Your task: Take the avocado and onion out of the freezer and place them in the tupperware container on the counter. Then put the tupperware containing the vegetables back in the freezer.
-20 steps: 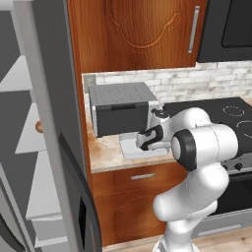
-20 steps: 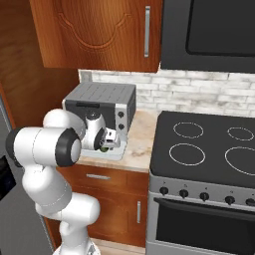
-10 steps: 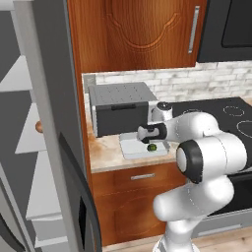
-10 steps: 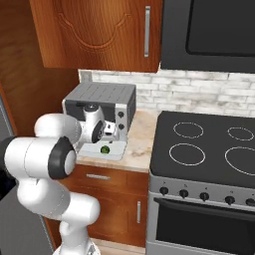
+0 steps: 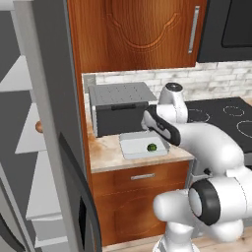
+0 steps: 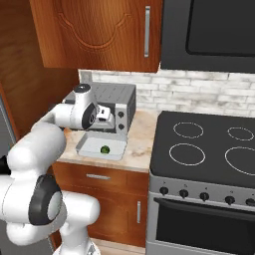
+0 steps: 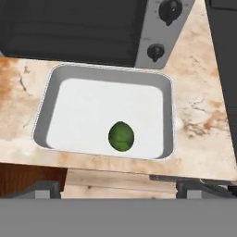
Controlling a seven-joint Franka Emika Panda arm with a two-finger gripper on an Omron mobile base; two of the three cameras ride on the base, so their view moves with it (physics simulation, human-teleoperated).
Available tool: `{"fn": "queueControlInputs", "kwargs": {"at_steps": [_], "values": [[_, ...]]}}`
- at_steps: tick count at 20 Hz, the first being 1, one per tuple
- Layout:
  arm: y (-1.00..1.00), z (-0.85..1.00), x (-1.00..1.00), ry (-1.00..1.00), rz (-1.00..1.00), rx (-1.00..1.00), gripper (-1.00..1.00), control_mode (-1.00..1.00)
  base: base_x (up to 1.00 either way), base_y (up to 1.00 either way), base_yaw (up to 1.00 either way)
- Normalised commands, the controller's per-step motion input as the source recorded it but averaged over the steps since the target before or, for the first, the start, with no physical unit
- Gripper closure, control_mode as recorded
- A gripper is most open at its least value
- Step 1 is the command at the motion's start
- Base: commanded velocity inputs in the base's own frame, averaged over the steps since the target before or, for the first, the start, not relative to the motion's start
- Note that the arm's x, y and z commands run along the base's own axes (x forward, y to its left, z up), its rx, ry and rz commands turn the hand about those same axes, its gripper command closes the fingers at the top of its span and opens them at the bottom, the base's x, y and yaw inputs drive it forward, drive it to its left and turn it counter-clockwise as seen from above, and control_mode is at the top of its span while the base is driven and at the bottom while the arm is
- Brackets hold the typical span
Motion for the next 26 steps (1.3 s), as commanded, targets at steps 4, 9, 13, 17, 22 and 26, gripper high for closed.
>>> {"fn": "queueControlInputs", "kwargs": {"at_steps": [4,9,13,17,22,26], "values": [[0.0,1.0,-1.0,-0.05,0.0,0.0,-1.0,-1.0,0.0,0.0,0.0],[0.0,0.85,-0.97,-0.06,0.0,0.0,-1.0,-1.0,0.0,0.0,0.0],[0.0,0.58,-1.0,-0.08,0.0,0.0,-1.0,-1.0,0.0,0.0,0.0],[0.0,0.52,-0.91,-0.05,0.0,0.0,-1.0,-1.0,0.0,0.0,0.0],[0.0,0.43,-0.81,0.0,0.0,0.0,-1.0,-1.0,0.0,0.0,0.0],[0.0,0.26,-0.68,0.01,0.0,0.0,-1.0,-1.0,0.0,0.0,0.0]]}}
